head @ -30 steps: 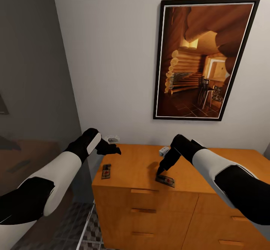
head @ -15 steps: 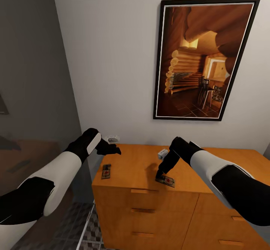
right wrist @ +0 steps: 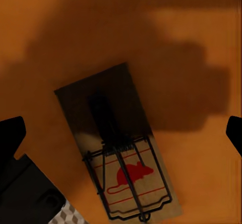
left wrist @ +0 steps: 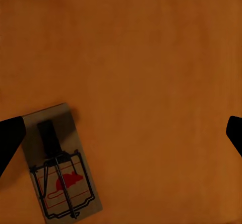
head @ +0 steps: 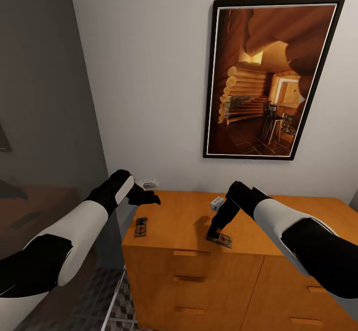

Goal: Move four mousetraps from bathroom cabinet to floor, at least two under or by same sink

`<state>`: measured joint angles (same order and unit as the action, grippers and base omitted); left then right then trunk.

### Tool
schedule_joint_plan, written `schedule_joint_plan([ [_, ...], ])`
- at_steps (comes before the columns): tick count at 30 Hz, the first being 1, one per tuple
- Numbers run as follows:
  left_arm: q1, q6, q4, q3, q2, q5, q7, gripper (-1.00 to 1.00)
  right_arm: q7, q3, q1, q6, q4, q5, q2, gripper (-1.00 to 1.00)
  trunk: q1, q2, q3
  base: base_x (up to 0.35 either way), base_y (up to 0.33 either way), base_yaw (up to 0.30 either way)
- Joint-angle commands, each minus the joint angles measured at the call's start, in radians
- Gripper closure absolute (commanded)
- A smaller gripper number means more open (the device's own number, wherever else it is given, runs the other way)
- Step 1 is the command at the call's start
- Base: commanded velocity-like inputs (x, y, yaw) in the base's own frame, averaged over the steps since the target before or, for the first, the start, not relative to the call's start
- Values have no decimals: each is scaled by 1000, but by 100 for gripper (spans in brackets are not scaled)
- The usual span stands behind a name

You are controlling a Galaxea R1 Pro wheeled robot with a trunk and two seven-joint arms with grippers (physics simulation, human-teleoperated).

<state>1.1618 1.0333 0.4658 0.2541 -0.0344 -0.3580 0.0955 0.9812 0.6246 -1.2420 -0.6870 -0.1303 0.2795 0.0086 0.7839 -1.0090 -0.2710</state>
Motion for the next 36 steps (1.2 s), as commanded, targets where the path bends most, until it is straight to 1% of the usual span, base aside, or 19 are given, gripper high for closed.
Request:
schedule_joint_plan([
  [1, 1, 2, 1, 4, 1, 8, 9, -100, 5, -6, -1, -2, -1, 10, 0, -100, 0, -1, -1, 0, 0, 0],
  [15, 1, 2, 1, 4, 1, 7, 9, -100, 2, -6, -1, 24, 38, 15, 3, -100, 0, -1, -1, 0, 0, 0],
  [21, 1, 2, 1, 3, 1, 7, 9, -100, -7, -5, 0, 27, 44, 17, 5, -100, 0, -1, -1, 0, 0, 0],
  [26, 1, 2, 1, 2, 1, 7, 9, -100, -10, -5, 1, 45, 46, 15, 5, -100, 0, -1, -1, 0, 0, 0],
  [36, 1, 2, 1, 3, 1, 7, 9, -100, -33, -6, 33, 69, 48, 12, 5, -100, 0, -1, -1, 0, 0, 0],
])
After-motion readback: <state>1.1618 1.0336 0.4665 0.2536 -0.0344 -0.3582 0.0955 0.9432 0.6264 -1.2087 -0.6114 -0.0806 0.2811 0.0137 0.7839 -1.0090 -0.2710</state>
